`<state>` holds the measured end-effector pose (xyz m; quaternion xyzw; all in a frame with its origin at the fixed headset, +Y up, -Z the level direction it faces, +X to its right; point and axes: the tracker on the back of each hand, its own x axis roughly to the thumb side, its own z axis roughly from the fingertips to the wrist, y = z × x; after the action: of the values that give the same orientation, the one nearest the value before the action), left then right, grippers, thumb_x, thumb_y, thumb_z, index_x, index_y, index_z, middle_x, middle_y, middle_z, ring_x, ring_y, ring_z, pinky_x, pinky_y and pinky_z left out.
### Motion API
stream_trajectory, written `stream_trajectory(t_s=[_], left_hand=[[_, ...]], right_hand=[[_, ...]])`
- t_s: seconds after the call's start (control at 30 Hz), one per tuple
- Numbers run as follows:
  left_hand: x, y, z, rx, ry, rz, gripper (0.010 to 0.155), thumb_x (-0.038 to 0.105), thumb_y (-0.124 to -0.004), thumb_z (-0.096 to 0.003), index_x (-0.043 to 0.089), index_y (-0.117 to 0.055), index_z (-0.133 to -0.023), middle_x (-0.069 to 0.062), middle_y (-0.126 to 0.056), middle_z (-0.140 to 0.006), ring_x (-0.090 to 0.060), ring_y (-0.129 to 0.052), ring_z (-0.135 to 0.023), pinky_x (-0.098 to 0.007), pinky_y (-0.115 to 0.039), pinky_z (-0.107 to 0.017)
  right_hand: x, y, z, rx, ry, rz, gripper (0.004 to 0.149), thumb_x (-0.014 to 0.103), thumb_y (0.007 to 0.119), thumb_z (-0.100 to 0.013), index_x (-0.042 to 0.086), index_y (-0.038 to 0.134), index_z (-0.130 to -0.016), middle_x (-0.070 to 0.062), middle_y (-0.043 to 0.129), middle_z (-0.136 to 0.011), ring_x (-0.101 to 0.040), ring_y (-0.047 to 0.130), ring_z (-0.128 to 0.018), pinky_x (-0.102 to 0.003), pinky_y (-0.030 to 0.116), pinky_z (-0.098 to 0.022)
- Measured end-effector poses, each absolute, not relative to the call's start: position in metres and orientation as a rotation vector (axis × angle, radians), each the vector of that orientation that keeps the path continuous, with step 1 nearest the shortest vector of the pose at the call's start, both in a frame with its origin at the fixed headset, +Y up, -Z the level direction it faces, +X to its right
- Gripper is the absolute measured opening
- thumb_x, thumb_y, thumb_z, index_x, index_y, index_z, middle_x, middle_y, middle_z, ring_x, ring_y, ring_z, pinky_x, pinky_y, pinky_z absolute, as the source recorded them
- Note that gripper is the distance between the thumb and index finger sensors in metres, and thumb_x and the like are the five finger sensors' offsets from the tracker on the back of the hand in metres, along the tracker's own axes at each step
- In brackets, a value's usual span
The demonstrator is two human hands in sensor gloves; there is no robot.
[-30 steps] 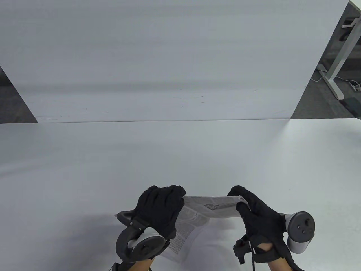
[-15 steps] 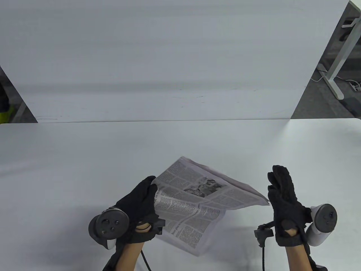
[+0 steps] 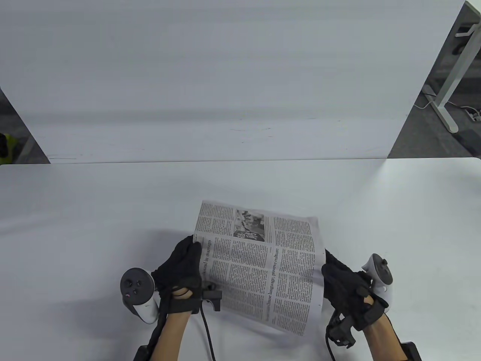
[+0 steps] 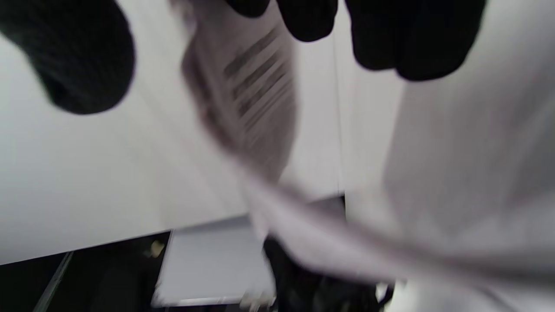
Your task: Unfold folded newspaper and lay flat
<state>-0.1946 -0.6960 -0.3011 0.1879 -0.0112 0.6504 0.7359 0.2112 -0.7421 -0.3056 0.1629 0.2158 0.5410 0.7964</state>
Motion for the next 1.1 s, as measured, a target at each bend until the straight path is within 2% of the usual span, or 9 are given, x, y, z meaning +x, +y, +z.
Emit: stream_trajectory(t_s=[0.17,0.3,0.43,0.5,0.57,0.73,0.87,0.97,1.1], left_hand=[[-0.193,-0.708,-0.305,0.364,-0.018,1.467,0.039,0.034,-0.079,-0.0469,0.018,-0.091,-0.08,-0.007,-0.107,-0.054,-0.014,-0.114,-0.015,-0.039,-0.095,-0.029],[-0.189,-0.716,-0.306,0.312,-0.011,1.457,0.04,0.035,-0.078,-0.0473,0.018,-0.09,-0.082,-0.009,-0.107,-0.059,-0.017,-0.114,-0.017,-0.041,-0.094,-0.03],[-0.189,-0.722,-0.308,0.297,0.003,1.47,0.043,0.036,-0.078,-0.0474,0.015,-0.089,-0.083,-0.012,-0.106,-0.062,-0.021,-0.114,-0.018,-0.044,-0.092,-0.031],[-0.19,-0.722,-0.307,0.308,0.01,1.46,0.049,0.039,-0.078,-0.0472,0.012,-0.085,-0.088,-0.018,-0.102,-0.069,-0.031,-0.112,-0.03,-0.052,-0.087,-0.039],[-0.192,-0.717,-0.305,0.368,0.002,1.349,0.06,0.044,-0.08,-0.0457,0.012,-0.076,-0.096,-0.024,-0.091,-0.084,-0.044,-0.106,-0.05,-0.06,-0.077,-0.05],[-0.185,-0.698,-0.297,0.456,-0.141,0.901,0.072,0.052,-0.078,-0.046,0.023,-0.054,-0.108,-0.02,-0.062,-0.109,-0.053,-0.079,-0.089,-0.067,-0.059,-0.066],[-0.164,-0.692,-0.294,0.433,-0.308,0.724,0.075,0.053,-0.077,-0.0467,0.028,-0.045,-0.11,-0.017,-0.043,-0.116,-0.054,-0.059,-0.102,-0.07,-0.046,-0.072],[-0.147,-0.693,-0.292,0.394,-0.425,0.641,0.075,0.051,-0.076,-0.047,0.032,-0.041,-0.11,-0.014,-0.035,-0.119,-0.053,-0.048,-0.108,-0.072,-0.038,-0.075],[-0.125,-0.698,-0.292,0.362,-0.496,0.516,0.076,0.051,-0.077,-0.0467,0.033,-0.038,-0.11,-0.013,-0.03,-0.12,-0.052,-0.039,-0.111,-0.072,-0.035,-0.076]], right_hand=[[0.199,-0.746,-0.304,0.346,0.52,1.059,0.081,0.038,0.088,-0.046,0.007,0.042,-0.105,-0.034,0.063,-0.102,-0.052,0.094,-0.075,-0.05,0.089,-0.046],[0.194,-0.748,-0.302,0.352,0.557,1.034,0.061,0.028,0.08,-0.049,0.012,0.055,-0.103,-0.032,0.074,-0.097,-0.049,0.097,-0.072,-0.048,0.091,-0.042],[0.193,-0.746,-0.302,0.354,0.542,1.064,0.054,0.025,0.076,-0.05,0.016,0.063,-0.101,-0.03,0.078,-0.095,-0.047,0.099,-0.071,-0.047,0.092,-0.041],[0.194,-0.744,-0.301,0.345,0.529,1.063,0.053,0.025,0.075,-0.05,0.016,0.062,-0.101,-0.03,0.078,-0.095,-0.047,0.098,-0.071,-0.047,0.092,-0.042],[0.197,-0.743,-0.3,0.309,0.496,1.052,0.053,0.026,0.073,-0.051,0.016,0.06,-0.102,-0.03,0.076,-0.096,-0.048,0.097,-0.072,-0.047,0.091,-0.043],[0.216,-0.741,-0.299,0.169,0.339,0.997,0.053,0.027,0.07,-0.052,0.018,0.057,-0.103,-0.029,0.072,-0.1,-0.048,0.092,-0.077,-0.049,0.088,-0.047],[0.237,-0.746,-0.3,0.044,0.197,0.826,0.053,0.028,0.065,-0.053,0.024,0.053,-0.104,-0.024,0.064,-0.106,-0.051,0.079,-0.088,-0.06,0.076,-0.058],[0.248,-0.752,-0.298,-0.058,0.123,0.711,0.053,0.029,0.063,-0.053,0.027,0.05,-0.105,-0.022,0.056,-0.11,-0.056,0.073,-0.091,-0.067,0.075,-0.056],[0.255,-0.761,-0.294,-0.178,0.074,0.65,0.055,0.032,0.06,-0.053,0.031,0.044,-0.106,-0.02,0.045,-0.113,-0.06,0.065,-0.093,-0.071,0.078,-0.053]])
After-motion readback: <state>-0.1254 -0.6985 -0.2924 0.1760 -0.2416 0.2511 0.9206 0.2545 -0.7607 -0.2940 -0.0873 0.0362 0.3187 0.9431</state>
